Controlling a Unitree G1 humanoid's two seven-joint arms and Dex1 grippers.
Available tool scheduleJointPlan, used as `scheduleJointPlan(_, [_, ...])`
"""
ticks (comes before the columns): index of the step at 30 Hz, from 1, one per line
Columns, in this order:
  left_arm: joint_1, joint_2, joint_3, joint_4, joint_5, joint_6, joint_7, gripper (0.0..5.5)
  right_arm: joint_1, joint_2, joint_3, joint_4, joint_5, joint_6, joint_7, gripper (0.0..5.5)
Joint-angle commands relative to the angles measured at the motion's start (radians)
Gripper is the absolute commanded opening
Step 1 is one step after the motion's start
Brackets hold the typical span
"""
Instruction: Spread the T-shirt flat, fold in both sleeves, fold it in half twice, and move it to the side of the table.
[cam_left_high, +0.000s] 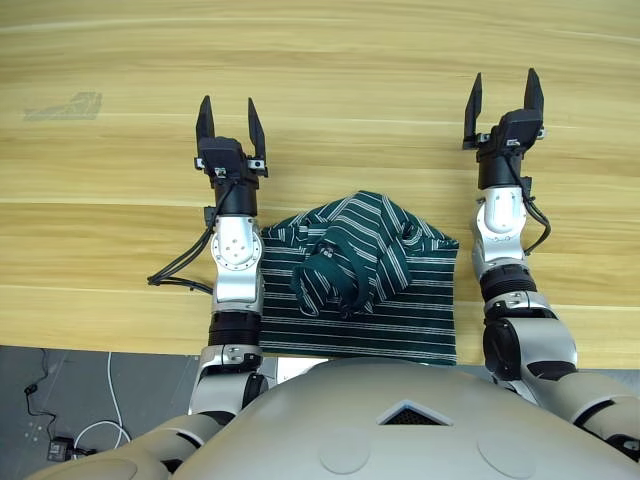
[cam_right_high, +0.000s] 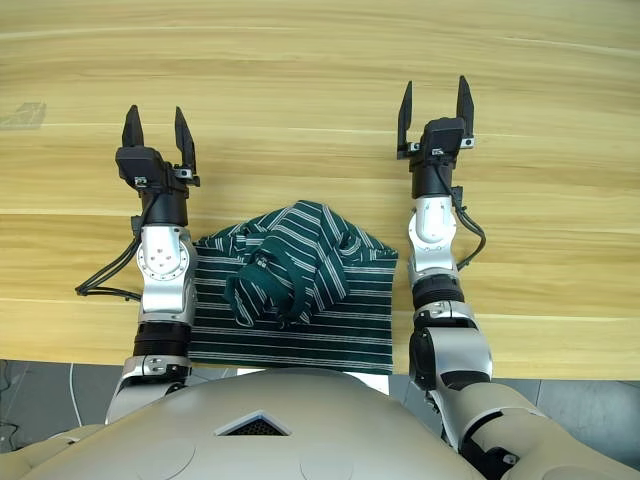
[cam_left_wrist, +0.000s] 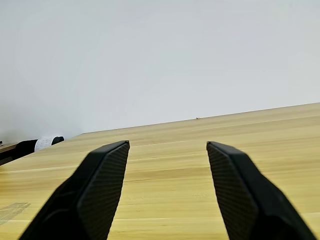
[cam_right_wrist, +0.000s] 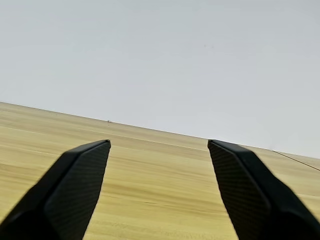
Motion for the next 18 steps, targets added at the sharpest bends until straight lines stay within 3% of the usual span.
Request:
scheduleJointPlan(1, [-0.005,0.0,-0.001,-0.006,-0.017,0.011,-0.008,2.89,-0.007,0.002,0.001,-0.006,0.0,-0.003,-0.002,3.62])
scheduleJointPlan(8, [0.085,0.064,0.043,-0.257,-0.178,0.154,-0.133,2.89,-0.042,0.018,0.01,0.042,-0.003,-0.004,-0.005,3.62])
scheduleJointPlan(13, [0.396,0.309,0.013,-0.595,-0.367,0.375,-0.466,2.89,-0.042,0.034,0.021,0.033,-0.003,-0.007,0.0,3.62])
scheduleJointPlan(18, [0.7,0.475,-0.019,-0.748,-0.533,0.387,-0.782,2.89,-0.036,0.044,0.029,0.018,-0.007,-0.003,-0.004,3.62])
